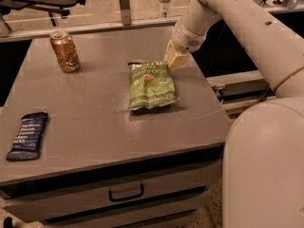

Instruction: Pick green jalapeno chip bag

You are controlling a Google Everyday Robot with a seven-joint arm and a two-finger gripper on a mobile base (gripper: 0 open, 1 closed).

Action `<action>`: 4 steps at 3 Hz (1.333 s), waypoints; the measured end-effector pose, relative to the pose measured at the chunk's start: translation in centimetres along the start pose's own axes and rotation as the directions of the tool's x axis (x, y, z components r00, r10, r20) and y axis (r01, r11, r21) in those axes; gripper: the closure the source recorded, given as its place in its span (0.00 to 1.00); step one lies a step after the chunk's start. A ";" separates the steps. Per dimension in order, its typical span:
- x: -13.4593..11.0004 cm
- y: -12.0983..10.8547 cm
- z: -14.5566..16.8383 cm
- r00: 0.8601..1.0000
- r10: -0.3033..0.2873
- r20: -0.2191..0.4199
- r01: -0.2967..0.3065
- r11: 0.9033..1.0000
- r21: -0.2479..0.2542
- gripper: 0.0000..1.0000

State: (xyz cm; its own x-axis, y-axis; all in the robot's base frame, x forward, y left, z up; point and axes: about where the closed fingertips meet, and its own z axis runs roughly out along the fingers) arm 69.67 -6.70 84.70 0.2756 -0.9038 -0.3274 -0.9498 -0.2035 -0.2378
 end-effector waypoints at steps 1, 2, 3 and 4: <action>-0.3 0.0 -2.1 0.998 0.030 0.048 -0.033 0.997 0.064 1.00; -1.8 0.9 -7.8 0.990 0.085 0.116 -0.107 0.975 0.193 1.00; -3.1 1.5 -10.7 0.986 0.094 0.135 -0.125 0.962 0.242 1.00; -5.0 2.5 -13.4 0.983 0.111 0.148 -0.149 0.949 0.279 1.00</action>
Offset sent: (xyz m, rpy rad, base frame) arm -0.0433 -0.0341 0.1224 0.2572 -0.2004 -0.2164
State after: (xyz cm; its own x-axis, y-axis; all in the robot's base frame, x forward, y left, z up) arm 63.97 -7.75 97.98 0.1878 -0.8549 -0.4836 -0.9005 0.0467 -0.4323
